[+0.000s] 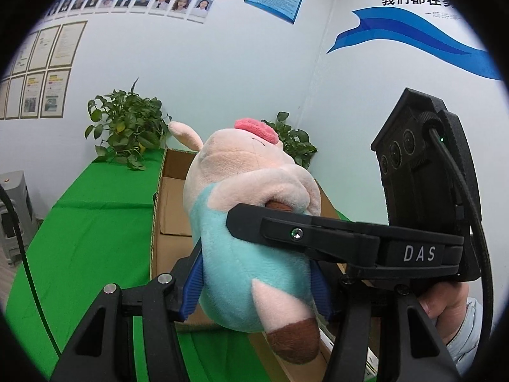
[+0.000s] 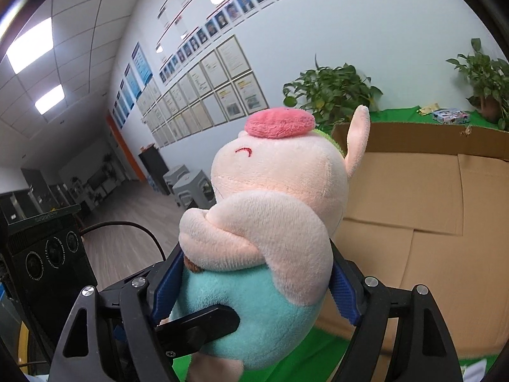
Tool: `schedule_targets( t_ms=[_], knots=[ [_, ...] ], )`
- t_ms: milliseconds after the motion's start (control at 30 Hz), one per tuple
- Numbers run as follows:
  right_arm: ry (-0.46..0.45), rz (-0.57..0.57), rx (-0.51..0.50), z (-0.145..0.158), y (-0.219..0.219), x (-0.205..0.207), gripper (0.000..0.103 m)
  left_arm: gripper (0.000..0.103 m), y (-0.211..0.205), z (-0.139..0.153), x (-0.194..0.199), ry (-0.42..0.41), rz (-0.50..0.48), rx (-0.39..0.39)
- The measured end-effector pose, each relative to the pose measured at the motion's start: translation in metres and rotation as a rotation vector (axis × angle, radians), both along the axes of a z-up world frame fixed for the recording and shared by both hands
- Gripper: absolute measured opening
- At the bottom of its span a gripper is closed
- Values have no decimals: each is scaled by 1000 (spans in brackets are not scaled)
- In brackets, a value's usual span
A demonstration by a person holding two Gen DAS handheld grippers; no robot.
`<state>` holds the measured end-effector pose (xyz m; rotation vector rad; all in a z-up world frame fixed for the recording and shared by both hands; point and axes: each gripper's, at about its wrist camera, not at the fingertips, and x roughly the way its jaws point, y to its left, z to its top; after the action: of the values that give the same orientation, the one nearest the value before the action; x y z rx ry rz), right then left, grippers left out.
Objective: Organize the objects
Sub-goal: 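Lift the plush pig with the left tool while the right tool also grips it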
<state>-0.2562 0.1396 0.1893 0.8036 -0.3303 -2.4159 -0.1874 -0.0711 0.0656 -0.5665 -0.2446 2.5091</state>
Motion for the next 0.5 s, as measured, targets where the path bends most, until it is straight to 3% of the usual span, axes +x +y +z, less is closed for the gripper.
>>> schedule_targets(
  t_ms=[133,200,367,500],
  knots=[
    [-8,-13,42,-24,-11,-65,75,57,-3,-14,-29,-40,-3,28],
    [-26,-18,60,-53,-34,-107,73,57,-6,-22,-41,-65,10,36],
    [-65,-31,72,-81,-45,-155,71,57,-12,-43,-67,-132,20,45],
    [-124,-46,93,-131,-51,-185,71,57,-7,-64,-84,-224,29,-6]
  ],
)
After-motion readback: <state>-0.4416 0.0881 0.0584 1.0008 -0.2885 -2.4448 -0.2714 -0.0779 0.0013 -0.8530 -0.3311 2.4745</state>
